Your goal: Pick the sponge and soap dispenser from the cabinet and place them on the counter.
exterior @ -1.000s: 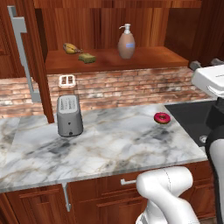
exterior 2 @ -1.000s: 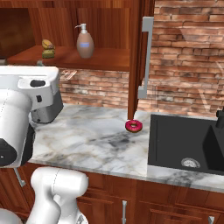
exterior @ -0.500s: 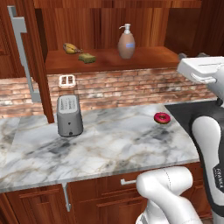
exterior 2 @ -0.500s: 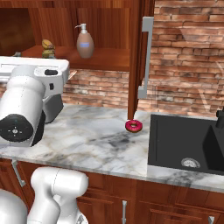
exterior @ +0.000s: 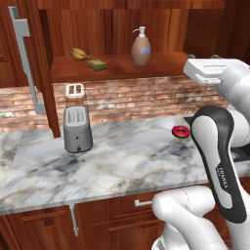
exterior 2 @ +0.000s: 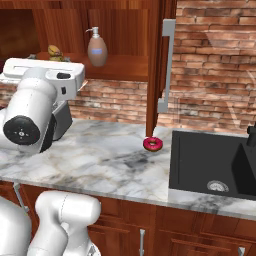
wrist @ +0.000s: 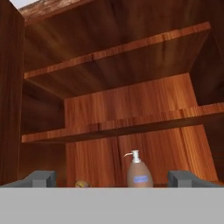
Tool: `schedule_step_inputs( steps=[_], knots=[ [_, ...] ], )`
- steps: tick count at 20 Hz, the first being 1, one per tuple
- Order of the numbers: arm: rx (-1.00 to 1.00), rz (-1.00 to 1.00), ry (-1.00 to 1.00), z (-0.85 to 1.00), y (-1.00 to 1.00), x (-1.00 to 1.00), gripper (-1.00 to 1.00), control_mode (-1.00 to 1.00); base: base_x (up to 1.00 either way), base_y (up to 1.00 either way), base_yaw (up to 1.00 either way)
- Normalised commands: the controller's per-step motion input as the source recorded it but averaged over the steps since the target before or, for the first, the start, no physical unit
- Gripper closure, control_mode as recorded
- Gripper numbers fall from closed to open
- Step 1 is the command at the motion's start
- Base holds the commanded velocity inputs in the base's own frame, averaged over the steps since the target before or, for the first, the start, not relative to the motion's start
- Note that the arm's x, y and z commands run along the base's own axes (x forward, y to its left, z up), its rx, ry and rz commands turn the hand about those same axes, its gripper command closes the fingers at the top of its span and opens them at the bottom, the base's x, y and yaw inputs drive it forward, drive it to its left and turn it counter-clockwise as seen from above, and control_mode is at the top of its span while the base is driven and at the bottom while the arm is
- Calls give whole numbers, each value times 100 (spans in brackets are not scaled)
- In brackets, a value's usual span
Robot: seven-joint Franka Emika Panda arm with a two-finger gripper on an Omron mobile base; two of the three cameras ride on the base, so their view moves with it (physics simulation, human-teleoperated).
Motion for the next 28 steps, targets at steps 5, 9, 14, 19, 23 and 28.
schedule_step_inputs(
  steps=[5,9,14,19,23,28],
  knots=[
    [0,-2,1,-1,8,23,-100,-100,0,0,0],
    [0,0,8,-2,0,22,-100,-100,0,0,0],
    [0,0,7,-6,0,35,-100,-100,0,0,0],
    [0,0,3,-3,0,39,-100,-100,0,0,0],
    [-1,0,0,0,1,31,-100,-100,0,0,0],
    [0,0,-2,0,2,31,-100,-100,0,0,0]
  ],
)
